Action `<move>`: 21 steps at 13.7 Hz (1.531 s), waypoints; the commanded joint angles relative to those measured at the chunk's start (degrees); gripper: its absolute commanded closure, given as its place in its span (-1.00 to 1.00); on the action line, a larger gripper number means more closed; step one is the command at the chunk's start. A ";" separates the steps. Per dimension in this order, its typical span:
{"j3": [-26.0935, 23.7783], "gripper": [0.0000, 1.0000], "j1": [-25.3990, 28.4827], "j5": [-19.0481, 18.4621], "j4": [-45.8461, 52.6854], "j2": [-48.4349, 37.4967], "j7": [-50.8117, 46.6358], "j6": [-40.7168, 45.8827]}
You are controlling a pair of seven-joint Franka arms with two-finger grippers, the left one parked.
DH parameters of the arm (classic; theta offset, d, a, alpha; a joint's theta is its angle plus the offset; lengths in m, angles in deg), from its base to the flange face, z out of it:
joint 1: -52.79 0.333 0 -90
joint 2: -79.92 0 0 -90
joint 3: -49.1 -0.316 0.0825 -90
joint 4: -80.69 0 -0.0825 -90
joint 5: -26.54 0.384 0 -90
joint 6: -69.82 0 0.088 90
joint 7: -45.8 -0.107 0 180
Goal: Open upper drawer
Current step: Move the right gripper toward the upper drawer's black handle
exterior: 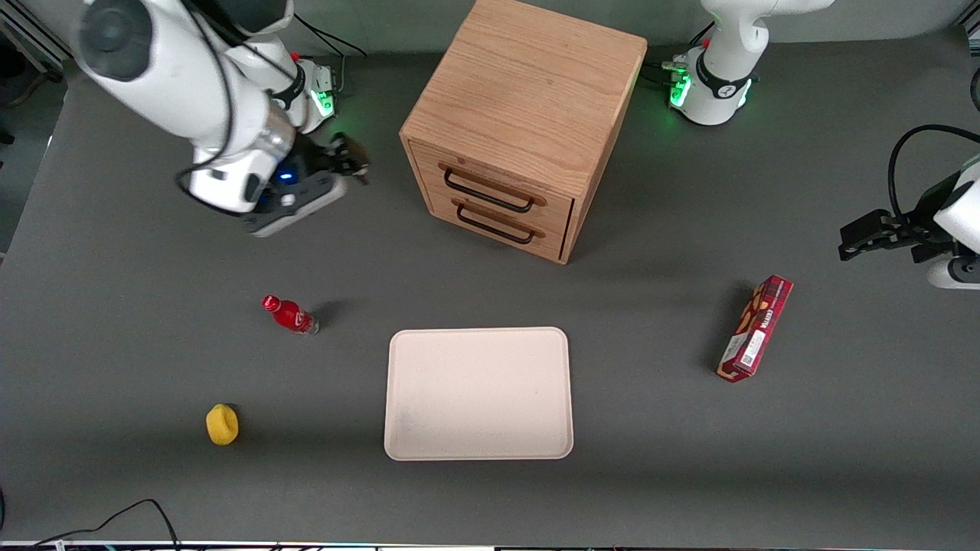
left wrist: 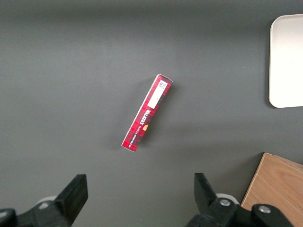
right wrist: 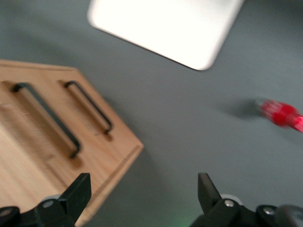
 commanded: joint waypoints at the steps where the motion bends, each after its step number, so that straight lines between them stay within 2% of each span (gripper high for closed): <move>1: -7.50 -1.00 -0.08 0.04 6.94 9.65 1.90 0.05; 4: -9.29 -1.00 3.86 -2.85 6.60 13.01 3.39 -3.89; 7: -10.16 -1.00 5.55 -6.81 6.25 16.43 11.81 -6.45; 12: -10.34 -1.00 6.86 -8.49 3.17 18.72 12.71 -12.25; 14: -10.34 -1.00 8.70 -9.71 3.08 19.61 12.63 -13.04; 21: -10.25 -1.00 8.80 -12.71 1.59 21.63 12.71 -14.36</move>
